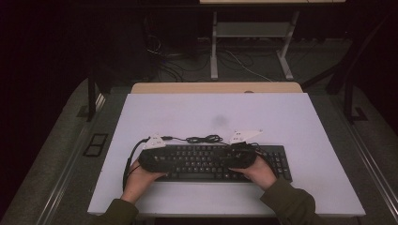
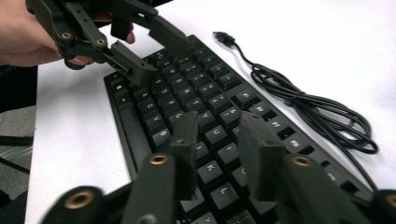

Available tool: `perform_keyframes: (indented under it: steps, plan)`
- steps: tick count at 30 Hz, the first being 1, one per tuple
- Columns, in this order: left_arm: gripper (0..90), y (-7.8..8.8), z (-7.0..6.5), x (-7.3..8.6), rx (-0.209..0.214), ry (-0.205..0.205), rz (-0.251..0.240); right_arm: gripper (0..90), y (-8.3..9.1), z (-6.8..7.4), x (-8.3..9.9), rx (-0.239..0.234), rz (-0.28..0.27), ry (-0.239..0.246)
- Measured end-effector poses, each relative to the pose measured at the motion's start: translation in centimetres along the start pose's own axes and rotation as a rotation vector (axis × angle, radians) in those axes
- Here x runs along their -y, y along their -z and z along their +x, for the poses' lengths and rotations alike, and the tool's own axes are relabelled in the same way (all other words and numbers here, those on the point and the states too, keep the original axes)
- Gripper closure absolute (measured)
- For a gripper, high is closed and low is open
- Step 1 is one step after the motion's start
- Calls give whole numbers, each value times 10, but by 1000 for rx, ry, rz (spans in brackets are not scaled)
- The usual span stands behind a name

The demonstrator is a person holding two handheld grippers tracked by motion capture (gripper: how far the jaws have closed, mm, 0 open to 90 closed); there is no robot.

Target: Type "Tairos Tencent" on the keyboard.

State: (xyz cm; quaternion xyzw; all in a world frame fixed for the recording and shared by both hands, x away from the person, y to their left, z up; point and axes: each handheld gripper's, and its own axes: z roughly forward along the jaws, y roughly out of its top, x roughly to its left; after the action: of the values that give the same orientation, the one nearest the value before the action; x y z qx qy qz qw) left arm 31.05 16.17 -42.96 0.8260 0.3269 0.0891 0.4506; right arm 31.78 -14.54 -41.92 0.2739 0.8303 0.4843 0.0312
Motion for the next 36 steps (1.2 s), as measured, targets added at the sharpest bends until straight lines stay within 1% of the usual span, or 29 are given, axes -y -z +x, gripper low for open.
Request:
perform_keyframes:
  steps: [9, 11, 15, 17, 22, 29, 36]
  plan:
    - [324, 0, -1, 1, -2, -1, -5, 864, -10, 9, 0, -26, 27, 17]
    - [316, 0, -1, 1, -3, 1, -8, 891, -12, 11, 0, -33, 36, 19]
    - [305, 0, -1, 1, -4, 0, -6, 892, -16, 15, 1, -46, 48, 20]
    - [303, -1, -2, 1, -3, 1, -8, 892, -19, 16, 1, -50, 59, 33]
    - [303, -2, -2, 1, -2, 2, -9, 892, -26, 21, 3, -57, 84, 46]
    - [304, 0, -2, 1, -4, 1, -11, 892, -36, 25, 5, -51, 119, 63]
    - [304, -1, -2, 1, -4, 3, -11, 892, -40, 28, 6, -45, 133, 71]
